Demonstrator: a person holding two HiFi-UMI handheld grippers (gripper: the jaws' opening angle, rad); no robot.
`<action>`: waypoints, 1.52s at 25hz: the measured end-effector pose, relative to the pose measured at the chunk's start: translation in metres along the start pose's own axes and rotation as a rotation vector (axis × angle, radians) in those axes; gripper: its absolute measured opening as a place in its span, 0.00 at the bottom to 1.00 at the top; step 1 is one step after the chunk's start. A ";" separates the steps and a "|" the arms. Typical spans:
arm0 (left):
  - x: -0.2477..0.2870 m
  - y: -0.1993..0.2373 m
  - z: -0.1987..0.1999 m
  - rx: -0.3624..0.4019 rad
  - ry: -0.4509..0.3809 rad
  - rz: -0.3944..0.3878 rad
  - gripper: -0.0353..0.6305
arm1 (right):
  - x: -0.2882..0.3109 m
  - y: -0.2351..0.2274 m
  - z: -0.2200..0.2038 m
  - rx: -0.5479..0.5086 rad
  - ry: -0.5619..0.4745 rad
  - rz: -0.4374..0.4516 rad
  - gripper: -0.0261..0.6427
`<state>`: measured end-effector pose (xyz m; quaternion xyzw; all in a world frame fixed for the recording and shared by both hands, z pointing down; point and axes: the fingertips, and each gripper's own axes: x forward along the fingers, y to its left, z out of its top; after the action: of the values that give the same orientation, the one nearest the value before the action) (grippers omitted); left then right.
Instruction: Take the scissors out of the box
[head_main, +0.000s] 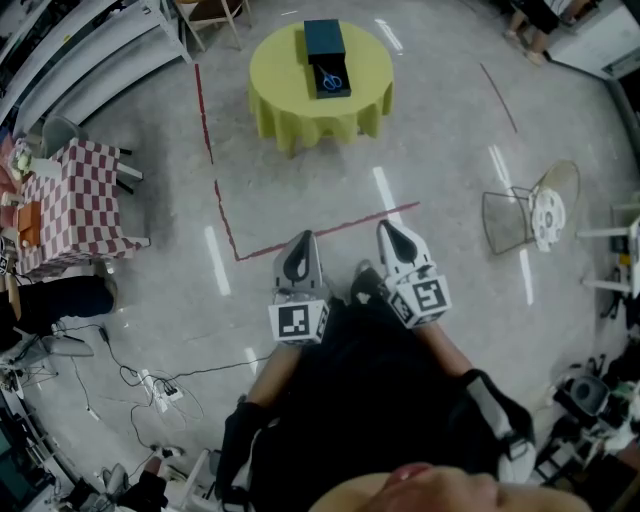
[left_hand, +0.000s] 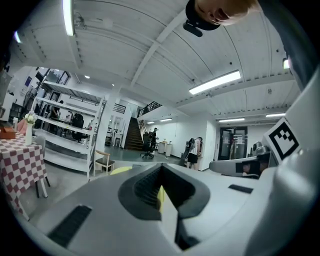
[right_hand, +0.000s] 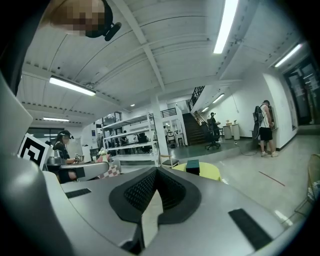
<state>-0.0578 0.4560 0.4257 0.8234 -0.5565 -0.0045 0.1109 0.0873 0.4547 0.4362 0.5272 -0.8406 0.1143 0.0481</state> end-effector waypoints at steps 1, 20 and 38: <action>0.000 0.003 -0.001 0.000 0.001 -0.004 0.05 | 0.002 0.002 -0.001 0.000 -0.001 -0.004 0.03; 0.124 0.052 0.014 -0.006 0.007 0.055 0.05 | 0.135 -0.054 0.021 0.013 -0.003 0.057 0.03; 0.313 0.064 0.033 0.033 0.045 0.156 0.05 | 0.287 -0.183 0.048 -0.007 0.089 0.181 0.03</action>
<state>-0.0013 0.1404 0.4416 0.7792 -0.6163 0.0319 0.1096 0.1271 0.1150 0.4730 0.4434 -0.8822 0.1387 0.0768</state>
